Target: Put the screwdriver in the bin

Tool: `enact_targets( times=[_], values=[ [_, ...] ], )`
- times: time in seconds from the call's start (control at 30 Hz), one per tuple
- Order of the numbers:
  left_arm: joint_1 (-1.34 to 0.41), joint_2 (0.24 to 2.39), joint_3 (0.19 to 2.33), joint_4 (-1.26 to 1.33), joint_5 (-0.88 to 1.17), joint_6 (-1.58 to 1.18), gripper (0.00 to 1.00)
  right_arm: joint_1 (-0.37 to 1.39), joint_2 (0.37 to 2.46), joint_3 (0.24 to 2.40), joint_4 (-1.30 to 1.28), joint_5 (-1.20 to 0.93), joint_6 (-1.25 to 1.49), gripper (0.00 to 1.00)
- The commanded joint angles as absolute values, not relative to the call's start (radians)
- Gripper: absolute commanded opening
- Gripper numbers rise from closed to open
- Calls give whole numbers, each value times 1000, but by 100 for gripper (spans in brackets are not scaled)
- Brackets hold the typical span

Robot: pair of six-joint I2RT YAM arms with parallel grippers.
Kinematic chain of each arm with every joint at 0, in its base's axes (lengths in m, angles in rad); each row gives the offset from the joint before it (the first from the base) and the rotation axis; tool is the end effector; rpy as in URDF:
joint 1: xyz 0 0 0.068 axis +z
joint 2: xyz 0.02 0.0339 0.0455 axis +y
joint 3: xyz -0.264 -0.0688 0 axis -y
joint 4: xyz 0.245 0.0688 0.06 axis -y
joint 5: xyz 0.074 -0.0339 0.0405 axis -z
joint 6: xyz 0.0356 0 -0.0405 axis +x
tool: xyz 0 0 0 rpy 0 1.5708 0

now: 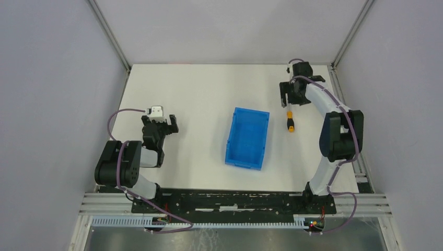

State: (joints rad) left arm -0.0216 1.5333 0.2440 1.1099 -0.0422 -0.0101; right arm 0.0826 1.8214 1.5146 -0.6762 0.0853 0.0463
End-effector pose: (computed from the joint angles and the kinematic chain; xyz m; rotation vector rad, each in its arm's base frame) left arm 0.2436 -0.0038 0.1391 -0.0208 1.7499 0.0138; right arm 0.3967 0.0298 0.2614 -0.0133 2.5494 -0.0589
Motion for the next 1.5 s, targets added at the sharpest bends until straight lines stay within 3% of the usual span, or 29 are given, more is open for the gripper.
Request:
enact_targets(
  times=[0.0, 0.17, 0.37, 0.4, 0.73, 1.0, 1.2, 1.47],
  values=[
    [-17, 1535, 253, 1157, -38, -26, 100, 83, 1872, 1456, -654, 87, 55, 77],
    [-17, 1534, 253, 1157, -39, -26, 100, 84, 1935, 1350, -575, 136, 62, 60],
    [-17, 1534, 253, 1156, -38, -26, 100, 80, 1942, 1381, -609, 127, 36, 5],
    [-17, 1533, 252, 1157, -38, -25, 100, 80, 1935, 1423, -653, 135, 29, 0],
    [-17, 1534, 253, 1157, -38, -26, 100, 52, 1824, 1935, -1167, 156, 26, 0],
    [-17, 1534, 253, 1157, -38, -26, 100, 145, 1719, 1964, -1101, 81, 122, 0],
    [-17, 1534, 253, 1156, -39, -26, 100, 530, 1544, 1783, -845, 119, 240, 0],
    [-17, 1534, 253, 1157, -38, -26, 100, 755, 1391, 1339, -619, 264, 381, 0]
  ],
)
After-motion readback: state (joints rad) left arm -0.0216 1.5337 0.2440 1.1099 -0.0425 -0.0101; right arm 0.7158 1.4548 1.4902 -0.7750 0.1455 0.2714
